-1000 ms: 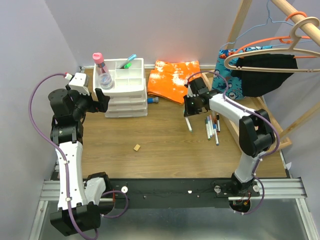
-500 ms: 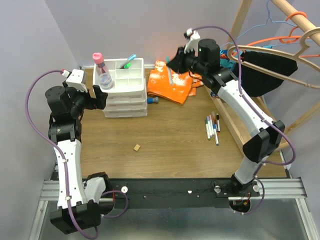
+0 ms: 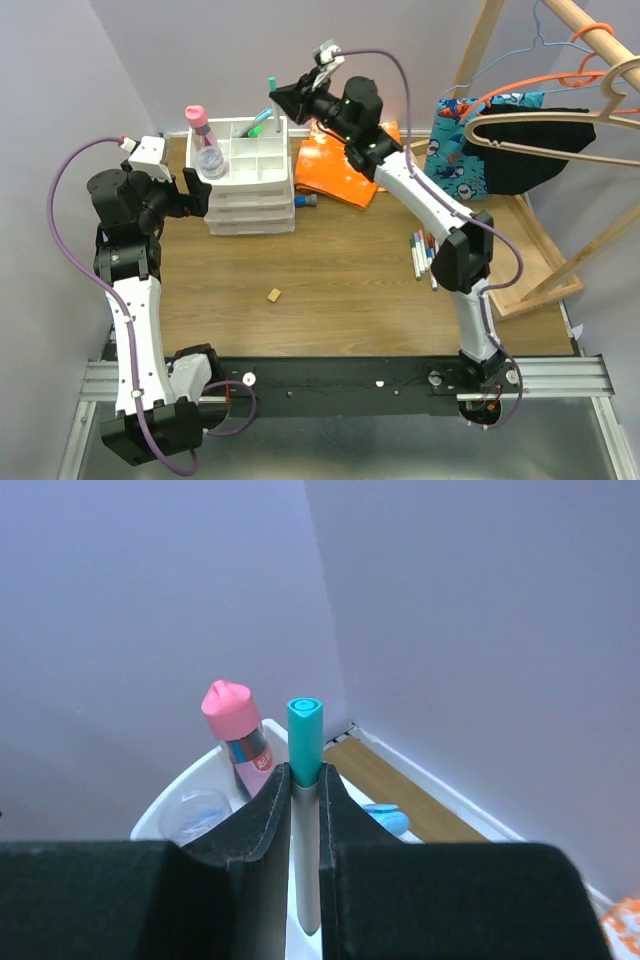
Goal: Sort the stationery into containers
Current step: Place the pen in the storage box.
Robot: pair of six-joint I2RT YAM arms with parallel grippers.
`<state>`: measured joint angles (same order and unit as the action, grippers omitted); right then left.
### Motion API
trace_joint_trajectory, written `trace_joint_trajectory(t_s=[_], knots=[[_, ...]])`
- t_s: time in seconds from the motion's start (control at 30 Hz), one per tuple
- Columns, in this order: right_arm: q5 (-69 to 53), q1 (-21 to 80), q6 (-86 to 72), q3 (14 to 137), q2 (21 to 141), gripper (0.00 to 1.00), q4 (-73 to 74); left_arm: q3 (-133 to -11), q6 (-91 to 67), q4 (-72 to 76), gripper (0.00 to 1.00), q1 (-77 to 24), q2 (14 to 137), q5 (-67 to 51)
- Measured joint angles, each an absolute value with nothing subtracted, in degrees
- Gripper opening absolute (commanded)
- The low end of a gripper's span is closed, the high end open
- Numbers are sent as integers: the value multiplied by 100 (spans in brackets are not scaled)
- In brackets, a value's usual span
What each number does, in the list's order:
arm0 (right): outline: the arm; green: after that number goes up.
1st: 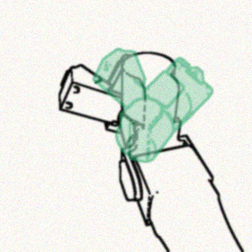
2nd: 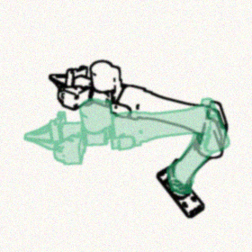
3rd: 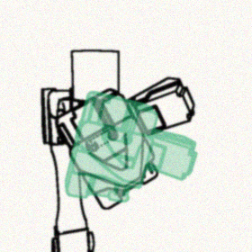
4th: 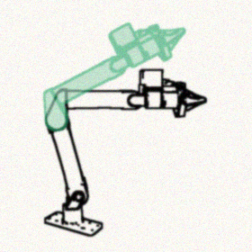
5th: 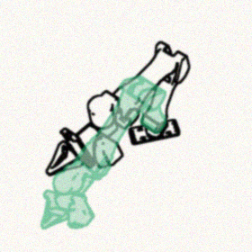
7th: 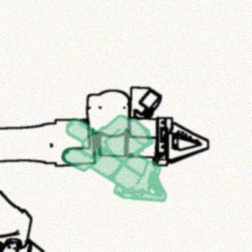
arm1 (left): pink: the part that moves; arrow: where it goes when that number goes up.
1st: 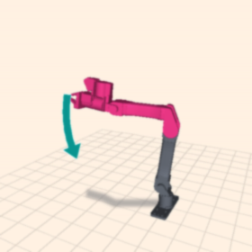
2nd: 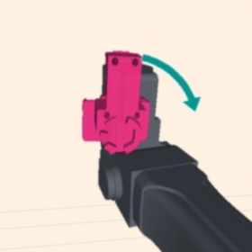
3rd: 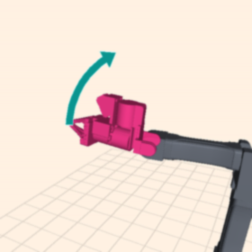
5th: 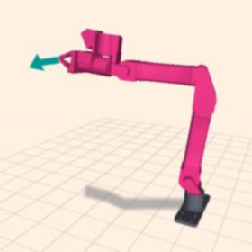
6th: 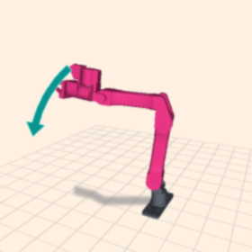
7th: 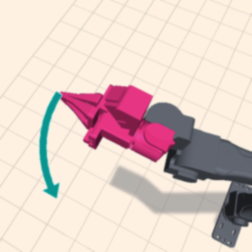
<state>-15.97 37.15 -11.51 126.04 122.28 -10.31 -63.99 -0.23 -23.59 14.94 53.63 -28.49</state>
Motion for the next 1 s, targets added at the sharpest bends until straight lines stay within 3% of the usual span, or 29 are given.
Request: trace_joint_trajectory(t_s=[0.7,1.0], knots=[[-1157,4567,-255,13972,13889,21,-2877,-6386,331,-2823,99,1544,5227,-2624],[-438,4491,301,13463,13834,20,-3041,-6322,318,-2834,99,1614,5260,-2615]])
